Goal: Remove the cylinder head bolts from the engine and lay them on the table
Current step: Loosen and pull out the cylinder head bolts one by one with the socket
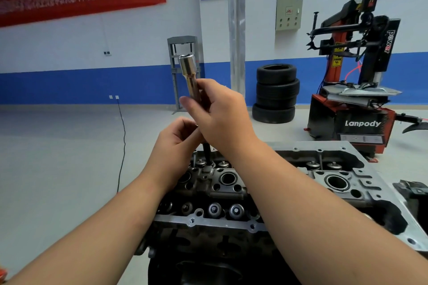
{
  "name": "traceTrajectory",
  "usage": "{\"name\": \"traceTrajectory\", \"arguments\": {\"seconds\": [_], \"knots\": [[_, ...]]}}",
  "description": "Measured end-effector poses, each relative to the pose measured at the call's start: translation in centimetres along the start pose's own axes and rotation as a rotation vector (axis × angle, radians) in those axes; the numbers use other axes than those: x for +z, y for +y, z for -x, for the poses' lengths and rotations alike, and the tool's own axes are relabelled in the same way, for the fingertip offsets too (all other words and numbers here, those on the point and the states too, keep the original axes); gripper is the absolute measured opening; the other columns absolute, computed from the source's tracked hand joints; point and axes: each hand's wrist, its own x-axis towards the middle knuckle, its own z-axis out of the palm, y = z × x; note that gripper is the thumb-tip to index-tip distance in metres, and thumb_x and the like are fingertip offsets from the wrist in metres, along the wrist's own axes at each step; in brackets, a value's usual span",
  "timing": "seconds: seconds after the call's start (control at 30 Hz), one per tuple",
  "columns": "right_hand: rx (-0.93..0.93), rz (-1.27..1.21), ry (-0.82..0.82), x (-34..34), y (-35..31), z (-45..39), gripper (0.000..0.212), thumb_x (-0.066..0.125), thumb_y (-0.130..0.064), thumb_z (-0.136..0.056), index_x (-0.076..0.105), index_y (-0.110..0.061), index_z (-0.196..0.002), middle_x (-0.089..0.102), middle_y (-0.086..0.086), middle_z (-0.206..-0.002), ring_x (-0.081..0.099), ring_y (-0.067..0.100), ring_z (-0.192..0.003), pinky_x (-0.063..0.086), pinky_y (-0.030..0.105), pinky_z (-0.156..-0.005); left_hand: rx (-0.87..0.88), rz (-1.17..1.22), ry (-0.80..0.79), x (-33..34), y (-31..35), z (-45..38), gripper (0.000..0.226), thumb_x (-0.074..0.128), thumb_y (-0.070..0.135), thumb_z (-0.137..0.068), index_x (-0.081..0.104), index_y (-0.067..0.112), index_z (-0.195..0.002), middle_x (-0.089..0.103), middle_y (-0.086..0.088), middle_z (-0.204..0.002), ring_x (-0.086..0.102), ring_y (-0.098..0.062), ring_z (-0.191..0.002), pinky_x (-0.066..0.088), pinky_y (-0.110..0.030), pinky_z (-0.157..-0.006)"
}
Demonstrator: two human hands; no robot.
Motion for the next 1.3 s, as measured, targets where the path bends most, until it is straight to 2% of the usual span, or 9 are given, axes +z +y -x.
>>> {"name": "traceTrajectory", "arguments": {"seconds": [0.23, 0.33, 0.43, 0.57, 0.73, 0.87, 1.03, 1.23, 1.3], "knots": [[0.109, -0.061, -0.178, 0.12, -0.32, 0.08, 0.056, 0.052, -0.029, -0.103, 0.031, -0.019, -0.154, 0.074, 0.004, -0.094, 0.067, 0.024, -0.091, 0.053, 0.044, -0.083, -0.011, 0.008, -0.055, -0.15, 0.34, 0.21, 0.02, 0.059, 0.038, -0.101, 0.076, 0.031, -0.109, 0.078, -0.002, -0.102, 0.071, -0.025, -0.099, 0.056, -0.046, -0.091], [0.024, -0.022, -0.112, 0.06, -0.33, 0.16, 0.042, 0.066, -0.032, -0.095, 0.055, -0.014, -0.132, 0.069, -0.001, -0.091, 0.064, 0.019, -0.084, 0.053, 0.038, -0.079, 0.015, -0.034, -0.02, -0.07, 0.16, 0.06, 0.008, 0.066, 0.02, -0.102, 0.072, 0.019, -0.107, 0.078, 0.007, -0.093, 0.071, -0.01, -0.086, 0.056, -0.025, -0.075], [-0.043, 0.032, 0.007, 0.01, 0.01, -0.02, 0.017, 0.067, -0.022, -0.095, 0.067, -0.007, -0.104, 0.058, -0.003, -0.076, 0.052, 0.017, -0.071, 0.044, 0.034, -0.067, -0.021, -0.015, 0.006, 0.07, 0.16, 0.01, 0.01, 0.066, 0.02, -0.102, 0.07, 0.012, -0.105, 0.075, 0.005, -0.085, 0.064, -0.01, -0.077, 0.051, -0.032, -0.074], [0.057, -0.001, -0.095, 0.01, -0.25, -0.06, 0.042, 0.052, -0.022, -0.103, 0.049, -0.014, -0.144, 0.068, 0.004, -0.08, 0.064, 0.027, -0.075, 0.052, 0.04, -0.071, -0.073, 0.016, -0.043, 0.11, 0.4, 0.24, 0.029, 0.053, 0.04, -0.103, 0.074, 0.025, -0.116, 0.078, -0.001, -0.104, 0.07, -0.023, -0.1, 0.051, -0.053, -0.096], [-0.004, -0.013, -0.085, -0.12, -0.54, 0.22, 0.038, 0.066, -0.032, -0.096, 0.06, -0.012, -0.128, 0.067, 0.001, -0.084, 0.062, 0.021, -0.077, 0.053, 0.041, -0.074, 0.025, -0.065, -0.026, 0.02, 0.23, 0.2, 0.02, 0.064, 0.029, -0.101, 0.07, 0.022, -0.119, 0.078, 0.005, -0.105, 0.072, -0.009, -0.1, 0.057, -0.029, -0.08], [-0.008, 0.04, -0.024, 0.0, 0.03, -0.04, 0.014, 0.064, -0.021, -0.097, 0.064, -0.007, -0.098, 0.055, -0.003, -0.067, 0.05, 0.021, -0.064, 0.047, 0.043, -0.065, -0.034, 0.0, -0.003, 0.24, 0.33, 0.16, 0.029, 0.063, 0.036, -0.095, 0.07, 0.017, -0.115, 0.078, -0.001, -0.099, 0.069, -0.014, -0.092, 0.053, -0.044, -0.084], [0.123, -0.049, -0.135, 0.11, -0.11, -0.07, 0.047, 0.05, -0.024, -0.104, 0.04, -0.019, -0.15, 0.067, 0.003, -0.083, 0.062, 0.024, -0.077, 0.049, 0.037, -0.071, -0.042, -0.02, -0.027, -0.09, 0.26, 0.28, 0.022, 0.057, 0.035, -0.104, 0.073, 0.026, -0.116, 0.078, -0.001, -0.106, 0.072, -0.025, -0.104, 0.055, -0.05, -0.098], [-0.036, 0.037, -0.009, -0.03, -0.21, 0.04, 0.022, 0.066, -0.023, -0.096, 0.066, -0.008, -0.113, 0.06, -0.003, -0.079, 0.054, 0.018, -0.074, 0.048, 0.039, -0.071, 0.001, -0.019, 0.019, 0.05, 0.1, 0.15, 0.014, 0.068, 0.02, -0.1, 0.068, 0.011, -0.11, 0.076, -0.001, -0.089, 0.067, -0.009, -0.081, 0.053, -0.029, -0.075], [0.018, 0.023, -0.029, 0.01, -0.14, -0.1, 0.028, 0.06, -0.021, -0.099, 0.063, -0.01, -0.124, 0.063, -0.001, -0.075, 0.057, 0.022, -0.069, 0.049, 0.043, -0.07, 0.0, -0.004, -0.012, 0.12, 0.12, 0.18, 0.019, 0.061, 0.025, -0.104, 0.069, 0.014, -0.117, 0.076, 0.006, -0.094, 0.067, -0.008, -0.084, 0.053, -0.026, -0.079]]}}
